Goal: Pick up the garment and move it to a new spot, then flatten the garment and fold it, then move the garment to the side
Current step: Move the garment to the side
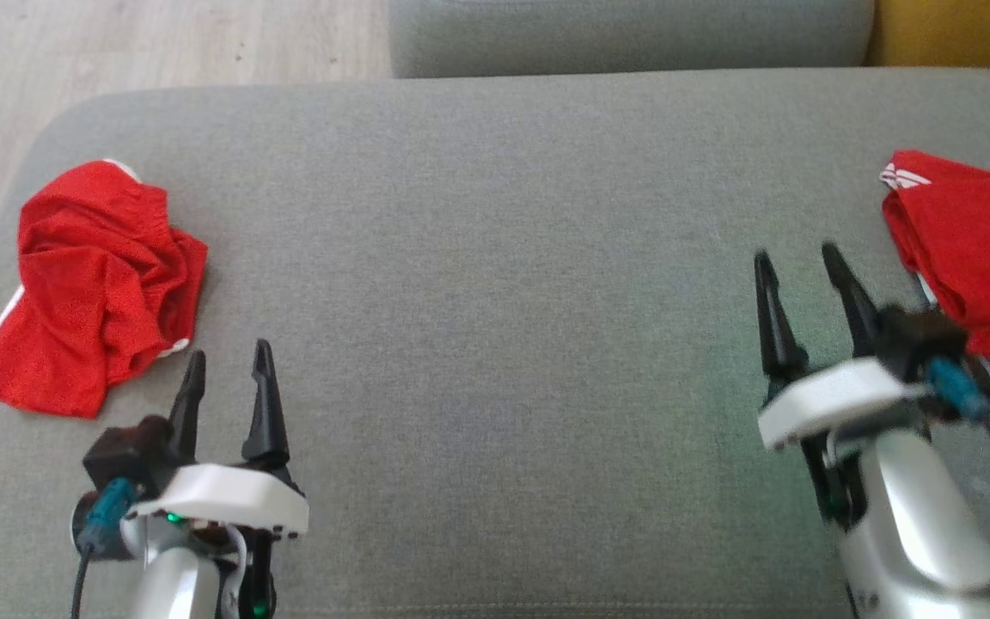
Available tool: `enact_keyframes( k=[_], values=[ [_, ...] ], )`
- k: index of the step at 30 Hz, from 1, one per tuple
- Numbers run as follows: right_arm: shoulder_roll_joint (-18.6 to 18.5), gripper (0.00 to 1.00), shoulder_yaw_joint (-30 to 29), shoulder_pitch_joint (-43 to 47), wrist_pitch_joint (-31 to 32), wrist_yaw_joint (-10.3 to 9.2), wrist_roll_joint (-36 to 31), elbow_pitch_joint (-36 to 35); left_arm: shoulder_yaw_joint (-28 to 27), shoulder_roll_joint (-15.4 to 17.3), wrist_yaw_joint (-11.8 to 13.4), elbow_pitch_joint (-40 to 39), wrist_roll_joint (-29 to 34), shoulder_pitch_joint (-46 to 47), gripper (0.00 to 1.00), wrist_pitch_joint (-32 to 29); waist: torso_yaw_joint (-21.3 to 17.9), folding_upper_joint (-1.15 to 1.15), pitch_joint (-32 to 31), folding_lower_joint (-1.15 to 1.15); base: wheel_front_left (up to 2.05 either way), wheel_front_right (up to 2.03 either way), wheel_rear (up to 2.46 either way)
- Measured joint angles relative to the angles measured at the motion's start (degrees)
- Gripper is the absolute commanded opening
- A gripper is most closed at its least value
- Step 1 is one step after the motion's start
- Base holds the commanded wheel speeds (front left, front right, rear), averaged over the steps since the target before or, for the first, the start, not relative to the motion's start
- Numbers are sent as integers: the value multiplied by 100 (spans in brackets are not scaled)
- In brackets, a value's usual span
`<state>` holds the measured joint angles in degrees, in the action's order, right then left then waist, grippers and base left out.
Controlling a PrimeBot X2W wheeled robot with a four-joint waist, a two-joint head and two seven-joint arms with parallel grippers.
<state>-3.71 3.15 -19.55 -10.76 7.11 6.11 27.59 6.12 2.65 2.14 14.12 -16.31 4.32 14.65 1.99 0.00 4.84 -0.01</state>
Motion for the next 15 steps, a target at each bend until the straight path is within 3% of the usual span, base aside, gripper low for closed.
enact_keyframes(
  k=[15],
  values=[
    [66, 100, -129, 1477, -82, 0, 386, -1144, 240, 0, -12, 261, -51, -135, 100, 0, 42, 0, -240, 1, 0, 0, 0]
  ],
)
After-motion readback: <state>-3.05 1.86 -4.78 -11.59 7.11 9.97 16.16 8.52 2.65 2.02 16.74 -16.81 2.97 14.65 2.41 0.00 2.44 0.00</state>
